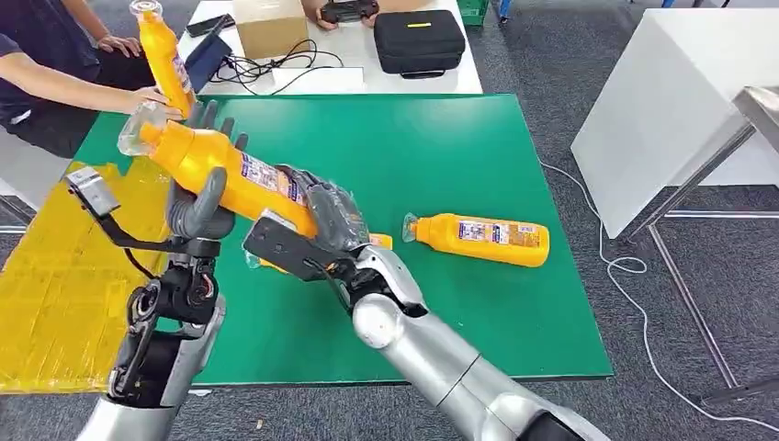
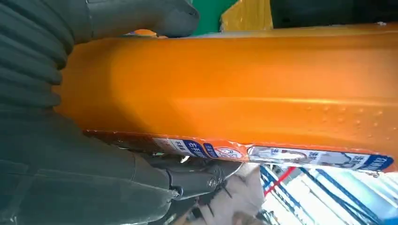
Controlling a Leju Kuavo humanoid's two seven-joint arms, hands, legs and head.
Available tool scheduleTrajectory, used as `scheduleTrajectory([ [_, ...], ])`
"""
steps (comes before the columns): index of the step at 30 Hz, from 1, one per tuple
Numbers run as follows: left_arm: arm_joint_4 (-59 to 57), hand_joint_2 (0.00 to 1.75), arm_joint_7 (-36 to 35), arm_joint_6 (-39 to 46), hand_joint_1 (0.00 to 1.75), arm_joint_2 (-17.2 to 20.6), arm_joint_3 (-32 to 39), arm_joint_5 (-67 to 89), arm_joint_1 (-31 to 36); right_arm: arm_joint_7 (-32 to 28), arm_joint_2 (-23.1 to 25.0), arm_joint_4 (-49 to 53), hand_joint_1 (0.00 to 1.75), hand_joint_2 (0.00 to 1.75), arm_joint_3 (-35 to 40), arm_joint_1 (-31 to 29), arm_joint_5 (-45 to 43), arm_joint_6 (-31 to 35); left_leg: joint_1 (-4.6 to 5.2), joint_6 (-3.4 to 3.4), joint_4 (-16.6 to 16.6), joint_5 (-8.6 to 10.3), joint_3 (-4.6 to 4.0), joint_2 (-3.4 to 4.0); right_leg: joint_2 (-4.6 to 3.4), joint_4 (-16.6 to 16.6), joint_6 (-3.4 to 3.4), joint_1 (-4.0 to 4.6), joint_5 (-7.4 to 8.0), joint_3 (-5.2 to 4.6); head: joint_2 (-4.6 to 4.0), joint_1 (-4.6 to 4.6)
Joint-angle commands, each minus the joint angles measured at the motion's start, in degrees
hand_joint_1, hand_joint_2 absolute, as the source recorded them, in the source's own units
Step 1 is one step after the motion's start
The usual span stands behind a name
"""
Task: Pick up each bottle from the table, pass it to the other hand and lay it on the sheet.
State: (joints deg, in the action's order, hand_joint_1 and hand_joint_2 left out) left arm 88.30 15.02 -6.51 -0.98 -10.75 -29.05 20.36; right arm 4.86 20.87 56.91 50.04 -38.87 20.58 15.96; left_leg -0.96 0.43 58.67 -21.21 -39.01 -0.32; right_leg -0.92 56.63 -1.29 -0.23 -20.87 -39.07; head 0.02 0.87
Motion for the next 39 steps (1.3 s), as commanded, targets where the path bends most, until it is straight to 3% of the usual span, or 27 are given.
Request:
scheduleTrajectory([
  [1, -4.2, 1.75, -0.2, 0.4, 0.0, 2.9, 0.9, -0.6, 3.6, 0.7, -0.9, -3.8, 1.75, 1.75, 13.8, -5.9, -3.0, 0.9, 0.01, 0.0, 0.0, -0.03, 0.13, -0.02, 0.07, 0.0, 0.02, 0.01, -0.05, 0.11, 0.0, 0.0],
  [8, -3.2, 1.75, -0.2, 0.4, 0.0, 2.9, 0.7, -0.6, 2.9, 0.3, -0.9, -4.3, 1.75, 1.75, 15.0, -6.5, -5.1, 0.4, 0.03, 0.02, 0.0, -0.19, 0.56, -0.04, 0.18, 0.1, 0.03, -0.01, -0.26, 0.54, 0.0, -0.02],
  [9, -1.2, 1.75, -0.2, 0.5, 0.0, 2.4, 1.2, -0.4, 1.1, 0.5, -0.9, -4.2, 1.75, 1.75, 16.2, -6.7, -5.9, 0.4, -0.03, -0.01, 0.0, -0.03, 0.13, -0.03, 0.08, 0.0, 0.02, 0.03, -0.06, 0.15, 0.0, -0.02],
  [10, 0.5, 1.75, -0.3, 0.5, 0.0, 1.9, 1.4, 0.3, -0.2, 0.7, -0.9, -3.8, 1.75, 1.75, 16.9, -6.6, -6.4, 0.7, 0.02, 0.01, 0.0, -0.14, 0.4, -0.04, 0.14, 0.1, 0.03, 0.0, -0.2, 0.39, 0.0, -0.02],
  [16, 12.3, 1.75, -2.9, 0.9, 0.0, -2.4, 6.8, 5.7, -8.8, 2.5, -0.9, 1.4, 1.75, 1.75, 21.3, -4.2, -7.0, 0.9, -0.01, -0.01, 0.0, -0.12, 0.18, 0.13, -0.09, 0.0, 0.01, 0.01, -0.08, 0.15, 0.0, -0.02],
  [17, 13.4, 1.75, -2.9, 0.5, 1.55, -3.0, 7.5, 6.5, -9.5, 2.6, -0.9, 1.6, 1.75, 1.75, 21.3, -3.6, -6.9, 0.7, 0.02, 0.0, 0.0, -0.2, 0.34, 0.15, -0.06, 0.0, 0.01, -0.01, -0.17, 0.28, 0.0, 0.0],
  [18, 14.5, 1.75, -3.2, -0.3, 1.75, -4.0, 8.5, 7.5, -10.3, 2.5, -0.9, 1.6, 1.75, 1.75, 20.9, -2.9, -6.2, 0.5, 0.01, 0.0, 0.0, -0.32, 0.52, 0.17, -0.05, 0.0, 0.02, 0.01, -0.28, 0.44, 0.0, -0.04],
  [19, 14.9, 1.75, -3.2, -0.4, 1.75, -4.2, 8.8, 7.8, -10.6, 2.4, -0.9, 1.5, 1.75, 1.75, 20.7, -2.5, -6.0, 0.4, -0.04, -0.03, 0.0, -0.1, 0.13, 0.07, 0.01, 0.0, 0.02, 0.03, -0.09, 0.1, 0.0, -0.02],
  [22, 15.2, 1.75, -3.3, -0.5, 1.75, -4.3, 9.0, 8.0, -10.8, 2.1, -0.9, 1.2, 1.75, 1.75, 20.6, -2.2, -5.8, 0.4, -0.04, -0.06, 0.0, -0.11, 0.09, 0.01, 0.07, 0.0, 0.06, 0.04, -0.14, 0.07, 0.0, -0.02],
  [23, 15.9, 1.75, -2.6, 0.0, 1.75, -5.1, 10.0, 9.2, -11.4, 1.6, -0.9, 0.7, 1.75, 1.75, 19.7, -1.3, -5.2, -0.2, 0.01, -0.02, 0.0, -0.32, 0.54, -0.01, 0.18, 0.1, 0.07, 0.02, -0.39, 0.5, 0.0, -0.02],
  [24, 15.9, 1.75, -2.6, 0.0, 1.75, -5.1, 10.0, 9.2, -11.4, 1.6, -0.9, 0.7, 1.75, 1.75, 19.7, -1.3, -5.2, -0.2, -0.01, -0.05, 0.0, -0.15, 0.18, -0.01, 0.11, 0.0, 0.07, 0.02, -0.21, 0.16, 0.0, -0.02],
  [28, 16.6, 1.75, -2.7, -0.1, 1.75, -5.2, 10.4, 9.3, -11.8, 1.2, -0.9, 0.4, 1.75, 1.75, 19.5, -0.9, -4.8, -0.2, -0.03, -0.06, 0.0, -0.1, 0.08, -0.03, 0.11, 0.0, 0.14, 0.03, -0.2, 0.07, 0.0, -0.02],
  [35, 19.8, 1.75, -2.9, -0.7, 1.75, -7.0, 12.3, 10.5, -14.7, 0.6, -0.9, 0.7, 1.75, 1.75, 18.7, 1.1, -2.2, -1.1, 0.03, -0.03, -0.1, -0.33, 0.66, -0.01, 0.18, 0.0, 0.08, 0.0, -0.39, 0.61, 0.0, -0.02],
  [39, 21.7, 1.75, -2.9, -0.9, 1.75, -8.1, 14.2, 11.7, -16.2, -0.1, -0.9, 0.7, 1.75, 1.75, 17.3, 2.7, -0.8, -1.8, -0.04, -0.05, -0.1, -0.2, 0.29, 0.02, 0.08, -0.1, 0.06, 0.05, -0.21, 0.28, 0.0, 0.0],
])
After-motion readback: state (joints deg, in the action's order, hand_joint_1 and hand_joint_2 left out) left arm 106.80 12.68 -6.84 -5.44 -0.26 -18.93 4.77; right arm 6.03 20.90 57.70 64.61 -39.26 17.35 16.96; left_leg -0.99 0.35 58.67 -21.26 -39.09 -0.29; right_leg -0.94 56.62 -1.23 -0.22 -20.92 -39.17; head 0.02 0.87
